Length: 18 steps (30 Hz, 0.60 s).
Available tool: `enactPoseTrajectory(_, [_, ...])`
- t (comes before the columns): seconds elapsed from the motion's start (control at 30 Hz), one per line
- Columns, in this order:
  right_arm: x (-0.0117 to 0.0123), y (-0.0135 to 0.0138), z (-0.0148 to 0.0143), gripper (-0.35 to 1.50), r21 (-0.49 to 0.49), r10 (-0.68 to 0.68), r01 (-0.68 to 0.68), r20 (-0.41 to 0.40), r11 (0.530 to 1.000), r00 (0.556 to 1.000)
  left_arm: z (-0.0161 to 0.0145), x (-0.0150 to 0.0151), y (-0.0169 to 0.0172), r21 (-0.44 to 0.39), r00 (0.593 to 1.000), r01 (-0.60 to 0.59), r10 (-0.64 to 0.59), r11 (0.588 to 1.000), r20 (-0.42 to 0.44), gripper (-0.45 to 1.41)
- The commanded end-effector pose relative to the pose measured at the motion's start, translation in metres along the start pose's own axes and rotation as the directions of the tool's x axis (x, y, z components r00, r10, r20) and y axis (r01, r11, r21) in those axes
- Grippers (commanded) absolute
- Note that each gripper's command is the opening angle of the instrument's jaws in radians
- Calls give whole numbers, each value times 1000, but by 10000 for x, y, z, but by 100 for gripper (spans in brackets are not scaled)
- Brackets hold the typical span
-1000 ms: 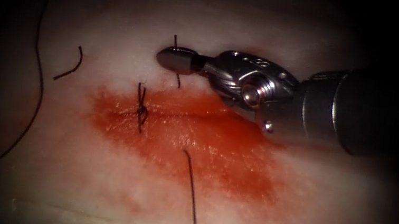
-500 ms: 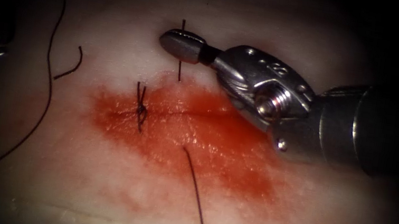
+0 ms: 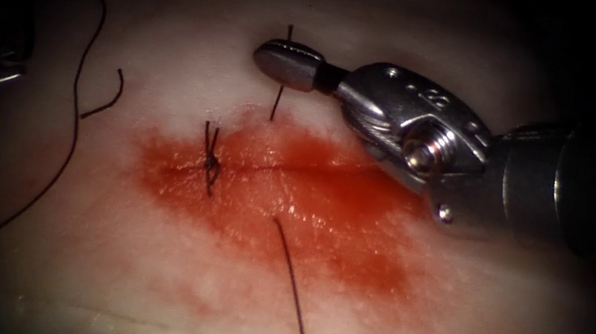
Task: Wound Closure
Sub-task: Set needle down from left end-effector
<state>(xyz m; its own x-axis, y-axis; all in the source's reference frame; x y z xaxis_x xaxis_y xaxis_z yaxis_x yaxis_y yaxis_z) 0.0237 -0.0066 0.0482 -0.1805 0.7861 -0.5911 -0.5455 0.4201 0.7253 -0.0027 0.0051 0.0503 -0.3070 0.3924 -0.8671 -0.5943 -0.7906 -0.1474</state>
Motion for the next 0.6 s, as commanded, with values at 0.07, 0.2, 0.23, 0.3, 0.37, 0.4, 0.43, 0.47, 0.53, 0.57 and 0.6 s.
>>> enactPoseTrajectory(0.07, [0,0,5,118,11,5,-4,-43,1000,999,13,-6,-6,27,999,-36,35,999,21,-45])
enactPoseTrajectory(0.2, [17,3,-5,133,24,8,-6,-89,1000,996,31,-12,-24,90,989,-132,125,987,85,-45])
enactPoseTrajectory(0.23, [21,3,-8,133,28,8,-5,-97,1000,995,37,-13,-29,104,984,-157,146,982,101,-45])
enactPoseTrajectory(0.3, [41,5,-29,126,52,7,0,-119,999,993,62,-22,-41,144,971,-213,192,966,143,-45])
enactPoseTrajectory(0.37, [46,5,-37,125,66,15,-7,-129,998,992,68,-25,-43,142,968,-223,202,964,150,-45])
enactPoseTrajectory(0.4, [50,5,-44,123,65,16,-7,-136,998,991,75,-29,-44,147,963,-237,213,960,166,-45])
enactPoseTrajectory(0.43, [53,5,-50,120,70,16,-6,-142,998,990,81,-33,-44,148,958,-250,223,957,179,-45])
enactPoseTrajectory(0.47, [57,5,-59,116,70,16,-6,-145,998,989,89,-37,-44,148,953,-265,235,953,193,-45])
enactPoseTrajectory(0.53, [61,5,-69,113,65,5,4,-144,998,990,101,-45,-43,144,945,-281,247,949,212,-45])
enactPoseTrajectory(0.57, [62,6,-76,110,64,-4,13,-140,998,990,109,-50,-42,140,940,-292,257,946,226,-45])
enactPoseTrajectory(0.6, [63,6,-80,110,64,-9,18,-138,998,990,116,-54,-41,138,934,-302,264,943,241,-45])
